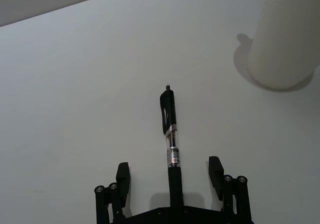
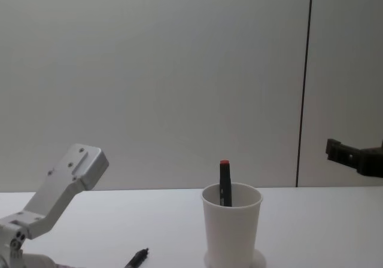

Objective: Place the pen into the pen holder.

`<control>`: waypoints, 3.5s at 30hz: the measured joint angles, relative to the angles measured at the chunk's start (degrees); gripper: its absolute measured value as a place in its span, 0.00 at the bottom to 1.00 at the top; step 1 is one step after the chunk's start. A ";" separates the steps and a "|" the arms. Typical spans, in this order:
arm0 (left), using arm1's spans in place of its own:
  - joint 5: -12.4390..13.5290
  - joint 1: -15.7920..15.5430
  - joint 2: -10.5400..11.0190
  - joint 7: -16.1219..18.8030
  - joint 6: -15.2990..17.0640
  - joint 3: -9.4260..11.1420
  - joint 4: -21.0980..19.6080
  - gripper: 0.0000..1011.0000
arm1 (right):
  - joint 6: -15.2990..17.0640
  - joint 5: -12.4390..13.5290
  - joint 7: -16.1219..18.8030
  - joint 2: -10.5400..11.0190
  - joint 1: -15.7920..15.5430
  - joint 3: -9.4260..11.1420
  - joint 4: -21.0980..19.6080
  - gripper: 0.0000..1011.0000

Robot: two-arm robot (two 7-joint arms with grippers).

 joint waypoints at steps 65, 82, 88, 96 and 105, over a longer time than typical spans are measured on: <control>7.51 -0.96 -1.59 -0.45 5.24 0.01 -2.70 0.13 | 0.00 0.00 0.00 0.00 0.00 0.00 0.00 0.99; 8.83 0.85 -1.13 1.83 -1.47 -0.21 -6.11 0.13 | 0.00 0.00 0.00 0.00 0.00 0.00 0.00 0.99; 9.96 1.61 -0.86 2.59 -4.84 -0.22 -7.41 0.13 | 0.00 0.00 0.00 0.00 0.00 0.00 0.00 0.99; 12.32 2.42 -0.61 3.34 -11.17 -0.10 -8.84 0.14 | 0.00 0.00 0.00 0.00 0.00 0.00 0.00 0.99; 15.47 2.71 -0.74 3.54 -19.13 0.09 -9.42 0.13 | 0.00 0.00 0.00 0.00 0.00 0.00 0.00 0.99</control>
